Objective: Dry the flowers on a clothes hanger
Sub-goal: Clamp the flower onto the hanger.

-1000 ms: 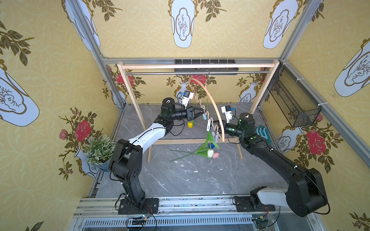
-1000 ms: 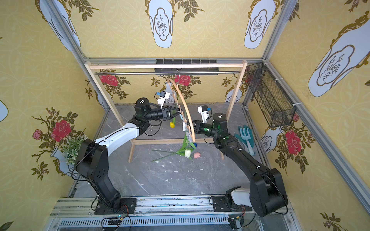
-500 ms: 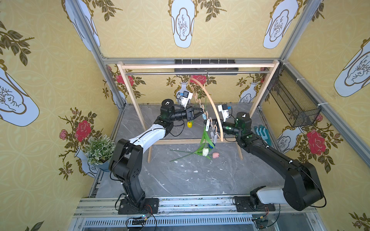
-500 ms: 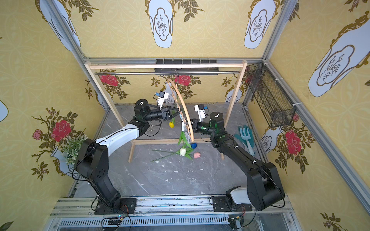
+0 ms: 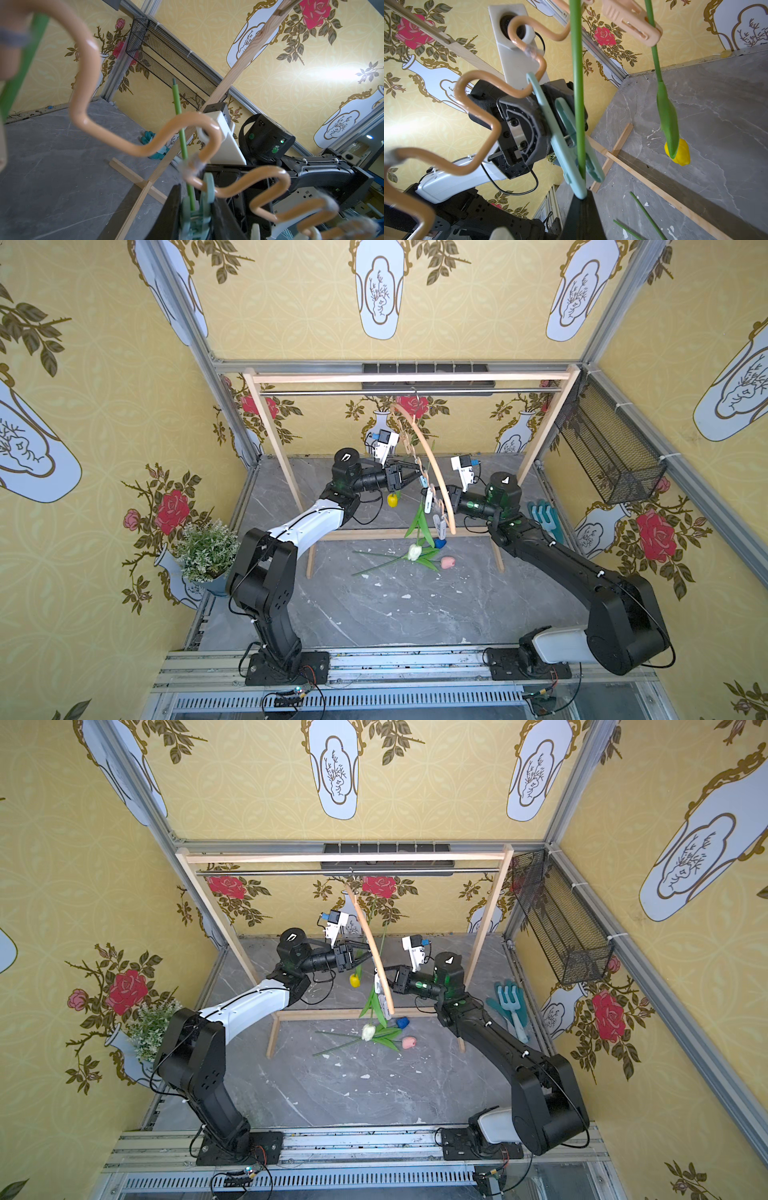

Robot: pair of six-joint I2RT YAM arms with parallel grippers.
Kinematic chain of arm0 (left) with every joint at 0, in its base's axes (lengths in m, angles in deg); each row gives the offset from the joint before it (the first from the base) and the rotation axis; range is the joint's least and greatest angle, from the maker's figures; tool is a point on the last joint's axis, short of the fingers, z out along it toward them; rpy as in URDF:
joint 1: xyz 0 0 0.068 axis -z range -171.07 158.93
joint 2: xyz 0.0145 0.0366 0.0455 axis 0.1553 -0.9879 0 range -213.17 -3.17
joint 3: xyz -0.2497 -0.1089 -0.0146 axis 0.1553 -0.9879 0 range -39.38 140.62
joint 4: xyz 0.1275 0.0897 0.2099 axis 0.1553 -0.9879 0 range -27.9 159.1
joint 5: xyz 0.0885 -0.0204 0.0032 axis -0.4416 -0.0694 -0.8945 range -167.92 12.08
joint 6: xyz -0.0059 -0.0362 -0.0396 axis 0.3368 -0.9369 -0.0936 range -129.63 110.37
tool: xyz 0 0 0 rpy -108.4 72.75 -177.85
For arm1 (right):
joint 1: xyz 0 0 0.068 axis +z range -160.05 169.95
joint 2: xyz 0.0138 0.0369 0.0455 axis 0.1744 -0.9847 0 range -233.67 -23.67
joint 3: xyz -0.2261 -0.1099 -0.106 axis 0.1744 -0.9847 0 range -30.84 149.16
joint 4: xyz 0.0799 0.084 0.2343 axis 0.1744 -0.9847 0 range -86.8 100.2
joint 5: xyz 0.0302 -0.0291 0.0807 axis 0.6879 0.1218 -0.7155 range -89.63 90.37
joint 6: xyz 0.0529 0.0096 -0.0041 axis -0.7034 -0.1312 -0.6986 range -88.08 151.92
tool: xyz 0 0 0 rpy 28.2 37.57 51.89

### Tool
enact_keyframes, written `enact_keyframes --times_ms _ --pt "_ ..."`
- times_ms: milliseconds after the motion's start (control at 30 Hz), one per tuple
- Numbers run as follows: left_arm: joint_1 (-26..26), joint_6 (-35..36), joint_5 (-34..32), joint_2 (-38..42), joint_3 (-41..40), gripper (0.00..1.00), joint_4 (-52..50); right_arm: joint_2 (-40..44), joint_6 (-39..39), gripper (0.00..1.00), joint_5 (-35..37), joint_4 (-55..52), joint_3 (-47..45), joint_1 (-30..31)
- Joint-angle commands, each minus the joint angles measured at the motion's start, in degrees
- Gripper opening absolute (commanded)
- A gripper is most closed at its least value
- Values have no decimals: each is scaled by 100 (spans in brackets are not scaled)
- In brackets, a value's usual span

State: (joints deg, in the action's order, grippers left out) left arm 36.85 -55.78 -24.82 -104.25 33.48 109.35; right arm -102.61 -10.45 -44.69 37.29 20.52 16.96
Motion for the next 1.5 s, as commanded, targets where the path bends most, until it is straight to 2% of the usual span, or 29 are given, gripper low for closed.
enact_keyframes --times_ms 0,533,633,767,1000,1133,1233,1333,1367,1467 --pt "2 19 6 -7 -53 11 217 64 0 0 -57 411 41 24" --pt "2 258 3 12 -19 8 -74 205 415 0 111 -251 178 153" --pt "-3 363 7 25 -4 9 -242 213 572 0 182 -538 269 156" --pt "3 447 16 54 -31 15 -313 232 788 0 260 -947 409 165" --pt "-1 484 -2 46 17 10 -368 230 1348 0 566 -1793 714 293" --pt "3 476 16 42 46 11 -369 195 1648 0 738 -2217 925 370" --pt "6 475 16 44 45 17 -369 188 1749 0 832 -2314 975 409" --pt "2 493 -17 69 12 37 -369 184 1757 0 846 -2305 964 411" --pt "-1 501 -36 83 -13 41 -369 186 1752 0 853 -2297 966 413" --pt "-1 511 -60 98 -43 44 -369 203 1771 0 852 -2313 947 411"
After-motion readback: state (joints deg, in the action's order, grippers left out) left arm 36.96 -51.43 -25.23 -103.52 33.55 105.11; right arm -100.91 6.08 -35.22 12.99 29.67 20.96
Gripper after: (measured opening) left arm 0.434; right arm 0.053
